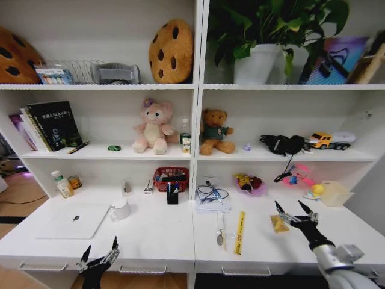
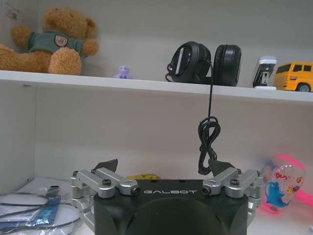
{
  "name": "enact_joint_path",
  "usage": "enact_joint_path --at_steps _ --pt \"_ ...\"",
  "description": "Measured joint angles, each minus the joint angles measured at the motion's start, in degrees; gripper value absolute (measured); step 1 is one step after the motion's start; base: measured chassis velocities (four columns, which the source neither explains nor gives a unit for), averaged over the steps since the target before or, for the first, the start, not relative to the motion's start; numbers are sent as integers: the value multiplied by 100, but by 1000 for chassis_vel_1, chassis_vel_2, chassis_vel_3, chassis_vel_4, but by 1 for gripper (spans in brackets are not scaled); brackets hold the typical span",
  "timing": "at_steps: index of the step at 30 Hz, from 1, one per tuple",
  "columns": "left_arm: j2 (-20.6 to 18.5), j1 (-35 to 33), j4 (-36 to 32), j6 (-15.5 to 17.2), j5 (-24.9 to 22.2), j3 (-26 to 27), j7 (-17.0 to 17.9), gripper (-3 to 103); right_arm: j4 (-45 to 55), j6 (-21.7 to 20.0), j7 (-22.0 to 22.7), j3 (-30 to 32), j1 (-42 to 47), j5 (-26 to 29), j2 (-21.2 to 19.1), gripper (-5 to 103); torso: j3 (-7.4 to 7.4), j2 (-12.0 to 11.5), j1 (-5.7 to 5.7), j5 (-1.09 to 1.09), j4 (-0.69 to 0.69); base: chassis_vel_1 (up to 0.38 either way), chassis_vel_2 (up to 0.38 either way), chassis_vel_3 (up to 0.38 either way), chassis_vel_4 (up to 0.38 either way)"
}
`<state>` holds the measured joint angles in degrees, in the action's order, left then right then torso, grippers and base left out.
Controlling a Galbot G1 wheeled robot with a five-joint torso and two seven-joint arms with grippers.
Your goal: Organize the objects on the table.
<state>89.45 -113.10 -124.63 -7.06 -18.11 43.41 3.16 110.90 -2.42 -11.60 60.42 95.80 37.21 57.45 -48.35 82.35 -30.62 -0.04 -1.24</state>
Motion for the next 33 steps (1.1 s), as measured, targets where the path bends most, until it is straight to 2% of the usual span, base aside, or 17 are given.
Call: enact_joint_path --at_steps 1,3,4,6,7,10,17,19,26,27,33 --pt "0 0 0 0 0 0 0 99 0 0 0 0 0 0 0 100 0 0 0 0 0 37 82 -50 -55" --pt "8 6 37 -10 22 -31 -1 98 -11 -457 204 -38 -78 129 -91 100 0 -1 0 3 1 43 95 -61 -68" --pt "8 6 37 -10 22 -31 -1 98 -11 -457 204 -38 -78 129 -91 100 0 -1 0 3 1 49 95 -54 -47" --pt "12 13 50 -10 30 -52 -1 98 -13 -912 488 -95 -102 187 -107 100 0 0 0 3 -1 21 20 -27 -12" --pt "12 13 50 -10 30 -52 -1 98 -13 -912 488 -95 -102 187 -107 100 0 0 0 3 -1 0 0 0 0" --pt "14 12 72 -10 34 -56 -2 98 -272 -1249 694 -184 -235 367 -159 100 0 0 0 6 0 0 0 0 0" --pt "3 7 96 -6 35 -58 -4 98 -799 -1350 548 -373 -536 292 -275 100 0 0 0 6 1 0 0 0 0" --pt "1 9 102 -5 37 -65 -4 98 -824 -1442 643 -482 -552 336 -279 103 0 0 0 5 1 0 0 0 0" --pt "16 4 116 -5 61 -76 -4 96 -970 -1507 738 -608 -565 332 -225 99 0 0 0 4 0 0 0 0 0" --pt "17 0 124 -5 75 -85 -4 97 -1098 -1477 721 -623 -576 301 -225 90 0 0 0 5 0 0 0 0 0" --pt "10 7 135 2 89 -109 -4 98 -1298 -1439 635 -671 -603 263 -241 85 0 0 0 4 0 0 0 0 0"
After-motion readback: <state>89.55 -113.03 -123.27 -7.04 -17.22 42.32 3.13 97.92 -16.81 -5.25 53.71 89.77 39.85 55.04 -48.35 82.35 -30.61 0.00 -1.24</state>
